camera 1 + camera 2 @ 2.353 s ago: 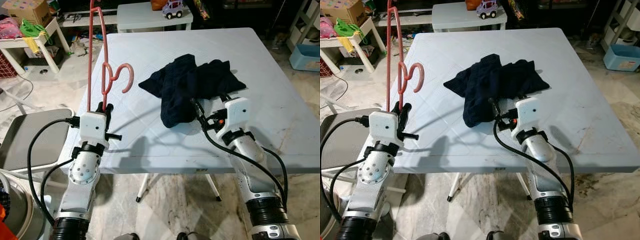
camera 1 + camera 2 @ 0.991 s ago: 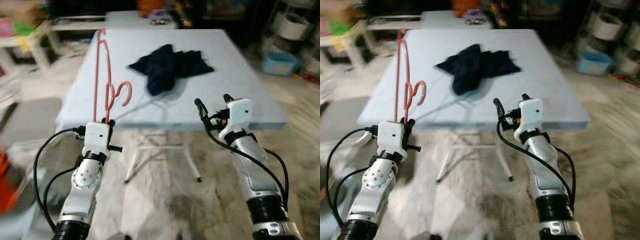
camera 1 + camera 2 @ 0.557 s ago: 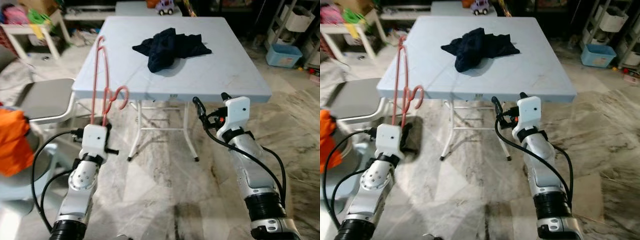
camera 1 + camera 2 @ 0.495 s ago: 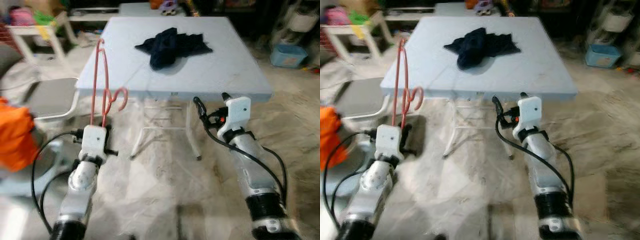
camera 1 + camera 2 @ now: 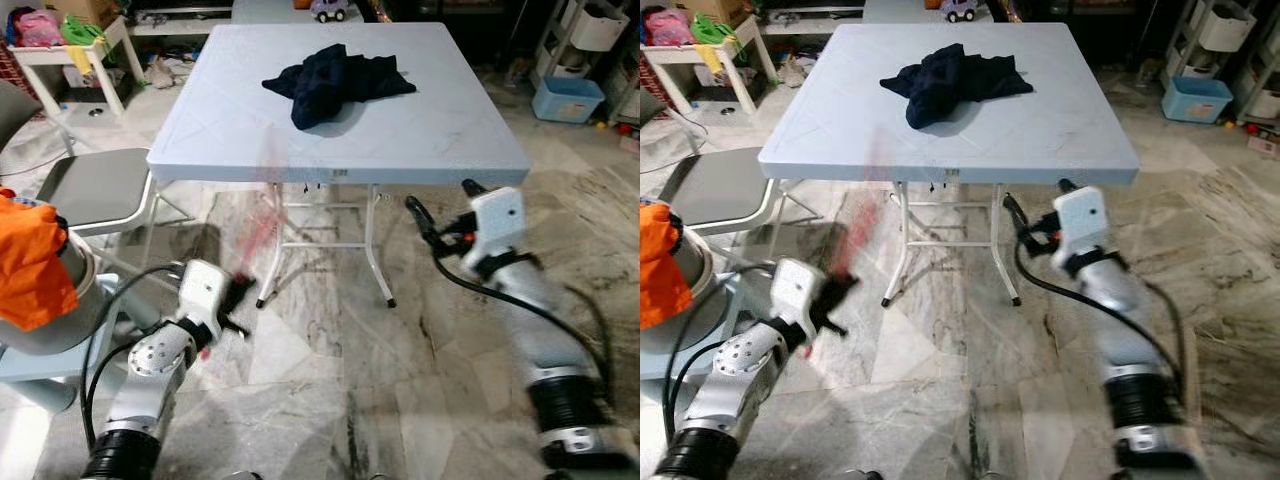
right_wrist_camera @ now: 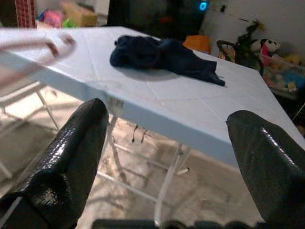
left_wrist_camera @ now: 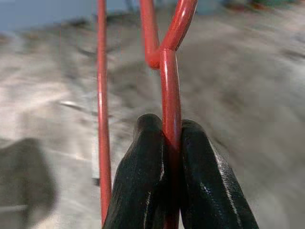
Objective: Hang hanger
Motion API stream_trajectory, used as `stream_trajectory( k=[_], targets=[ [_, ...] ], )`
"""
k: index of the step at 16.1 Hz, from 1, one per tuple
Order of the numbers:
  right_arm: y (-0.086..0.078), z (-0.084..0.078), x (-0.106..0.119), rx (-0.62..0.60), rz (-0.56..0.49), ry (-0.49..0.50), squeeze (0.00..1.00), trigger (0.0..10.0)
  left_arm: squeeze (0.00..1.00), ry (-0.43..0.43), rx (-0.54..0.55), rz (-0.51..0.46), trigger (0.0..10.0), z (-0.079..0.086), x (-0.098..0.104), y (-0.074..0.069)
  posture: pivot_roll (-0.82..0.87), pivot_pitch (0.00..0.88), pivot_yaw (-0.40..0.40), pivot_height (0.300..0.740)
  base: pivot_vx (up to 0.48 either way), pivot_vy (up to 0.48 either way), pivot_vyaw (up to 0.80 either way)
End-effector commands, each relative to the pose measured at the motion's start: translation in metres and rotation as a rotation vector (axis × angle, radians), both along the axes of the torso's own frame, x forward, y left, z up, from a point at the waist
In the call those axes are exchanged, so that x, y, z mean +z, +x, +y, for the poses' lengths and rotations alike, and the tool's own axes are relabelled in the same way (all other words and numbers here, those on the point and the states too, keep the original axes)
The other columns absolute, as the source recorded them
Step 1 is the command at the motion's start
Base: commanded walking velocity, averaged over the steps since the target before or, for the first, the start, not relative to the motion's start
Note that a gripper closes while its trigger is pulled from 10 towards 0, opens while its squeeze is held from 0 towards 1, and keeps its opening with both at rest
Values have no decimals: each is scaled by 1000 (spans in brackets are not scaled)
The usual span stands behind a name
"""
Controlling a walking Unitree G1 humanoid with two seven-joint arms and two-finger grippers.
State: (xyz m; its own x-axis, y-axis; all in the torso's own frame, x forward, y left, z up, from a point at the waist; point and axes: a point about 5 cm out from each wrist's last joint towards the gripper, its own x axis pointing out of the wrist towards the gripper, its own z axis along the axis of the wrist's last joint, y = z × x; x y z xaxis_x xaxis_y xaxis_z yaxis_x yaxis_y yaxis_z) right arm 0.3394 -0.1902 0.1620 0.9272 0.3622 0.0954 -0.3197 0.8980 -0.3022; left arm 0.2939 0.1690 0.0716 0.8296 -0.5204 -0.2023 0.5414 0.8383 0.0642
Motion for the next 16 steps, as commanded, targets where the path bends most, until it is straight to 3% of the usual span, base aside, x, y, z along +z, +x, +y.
stream_trajectory(
  k=[1, 2, 4, 6, 7, 9, 11, 16],
  targets=[
    [-1, 4, -3, 87, 18, -93, 0, 10000, 0, -4, -109, 36, 10000, -3, -3, -5, -161, 114, -1, 740, 0, 0, 0],
    [-6, 0, -8, 194, 46, -229, 0, 10000, 0, 14, -230, 112, 10000, -4, -9, -10, -162, 119, 3, 740, 0, 0, 0],
    [-10, -5, -11, 298, 78, -359, 0, 10000, 0, 29, -328, 153, 10000, -4, -11, -12, -171, 125, 12, 740, 0, 0, 0],
    [-13, -17, -12, 399, 91, -580, 0, 10000, 0, 49, -467, 226, 10000, -4, -12, -18, -178, 128, 17, 740, 0, 0, 0],
    [-14, -20, -10, 458, 104, -638, 0, 10000, 0, 50, -504, 240, 10000, -4, -13, -19, -181, 129, 19, 740, 0, 0, 0],
    [-18, -20, -7, 599, 193, -636, 0, 10000, 0, 48, -558, 251, 10000, -6, -11, -19, -184, 132, 21, 740, 0, 0, 0],
    [-21, -15, -8, 708, 224, -733, 0, 10000, 0, 70, -608, 234, 10000, -12, -9, -18, -188, 130, 23, 740, 0, 0, 0],
    [-21, 15, -3, 853, 157, -749, 0, 10000, 0, 68, -697, 245, 10000, -30, -12, -18, -188, 132, 22, 740, 0, 0, 0]
  ],
)
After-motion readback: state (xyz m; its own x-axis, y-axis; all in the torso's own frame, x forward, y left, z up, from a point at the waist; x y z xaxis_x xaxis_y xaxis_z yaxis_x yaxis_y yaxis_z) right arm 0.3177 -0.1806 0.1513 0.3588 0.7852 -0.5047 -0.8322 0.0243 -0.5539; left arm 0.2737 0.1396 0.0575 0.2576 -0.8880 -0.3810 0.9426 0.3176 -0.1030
